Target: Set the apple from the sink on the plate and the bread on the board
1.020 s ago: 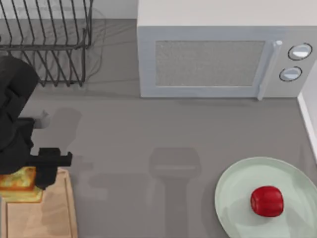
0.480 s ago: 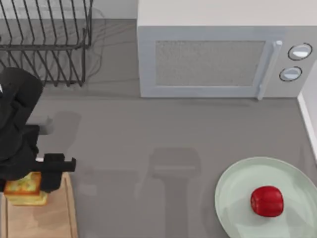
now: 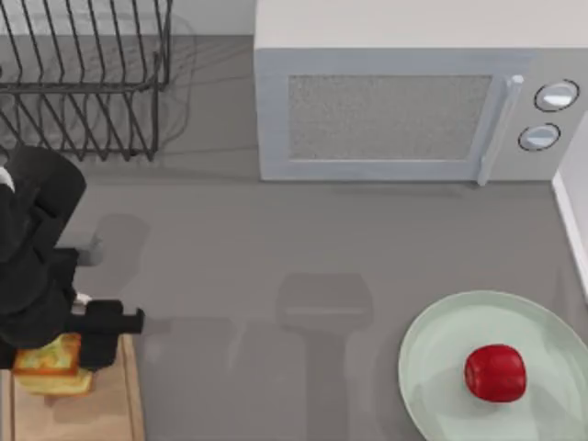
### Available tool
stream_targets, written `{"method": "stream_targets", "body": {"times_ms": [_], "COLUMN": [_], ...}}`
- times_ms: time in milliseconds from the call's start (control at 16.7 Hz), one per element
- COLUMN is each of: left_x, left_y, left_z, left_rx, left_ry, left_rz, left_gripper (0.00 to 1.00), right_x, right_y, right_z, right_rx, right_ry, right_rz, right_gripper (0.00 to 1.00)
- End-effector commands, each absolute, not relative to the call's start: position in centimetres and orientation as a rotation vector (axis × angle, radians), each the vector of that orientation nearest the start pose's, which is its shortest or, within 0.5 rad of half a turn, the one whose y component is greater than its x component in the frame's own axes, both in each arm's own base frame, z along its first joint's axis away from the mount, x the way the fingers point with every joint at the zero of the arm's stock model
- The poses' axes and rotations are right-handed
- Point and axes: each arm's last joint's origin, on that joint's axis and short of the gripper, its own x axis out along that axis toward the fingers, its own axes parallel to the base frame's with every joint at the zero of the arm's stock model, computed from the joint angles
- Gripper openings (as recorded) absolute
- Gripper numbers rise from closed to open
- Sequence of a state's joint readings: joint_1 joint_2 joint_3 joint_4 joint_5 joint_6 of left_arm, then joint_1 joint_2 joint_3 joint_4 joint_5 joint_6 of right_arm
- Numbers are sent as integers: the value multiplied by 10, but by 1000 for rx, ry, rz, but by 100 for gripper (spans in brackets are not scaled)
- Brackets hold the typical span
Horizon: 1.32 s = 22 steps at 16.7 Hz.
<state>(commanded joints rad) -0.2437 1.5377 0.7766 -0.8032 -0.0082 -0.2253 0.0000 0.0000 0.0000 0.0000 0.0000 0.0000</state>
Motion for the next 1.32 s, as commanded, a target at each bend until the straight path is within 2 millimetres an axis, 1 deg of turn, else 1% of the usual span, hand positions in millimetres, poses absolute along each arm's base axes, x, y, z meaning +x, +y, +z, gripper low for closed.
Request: {"method": "stream_targets", "body": {"times_ms": [780, 840, 1320], "left_x": [230, 230, 230], "left_y": [-56, -56, -56], "left_z": [139, 139, 139], "left_rx": [20, 20, 20], "left_ry": [1563, 1563, 1562], "left_rz": [-10, -10, -10], "left_gripper": [98, 100, 100], "right_x": [106, 106, 106], "right_y": [-1, -1, -1], "right_z": [160, 160, 160], "right_rx": [0, 0, 0], "right_ry": [0, 0, 0], "right_rz": [0, 0, 0], "right_gripper": [100, 100, 100]}}
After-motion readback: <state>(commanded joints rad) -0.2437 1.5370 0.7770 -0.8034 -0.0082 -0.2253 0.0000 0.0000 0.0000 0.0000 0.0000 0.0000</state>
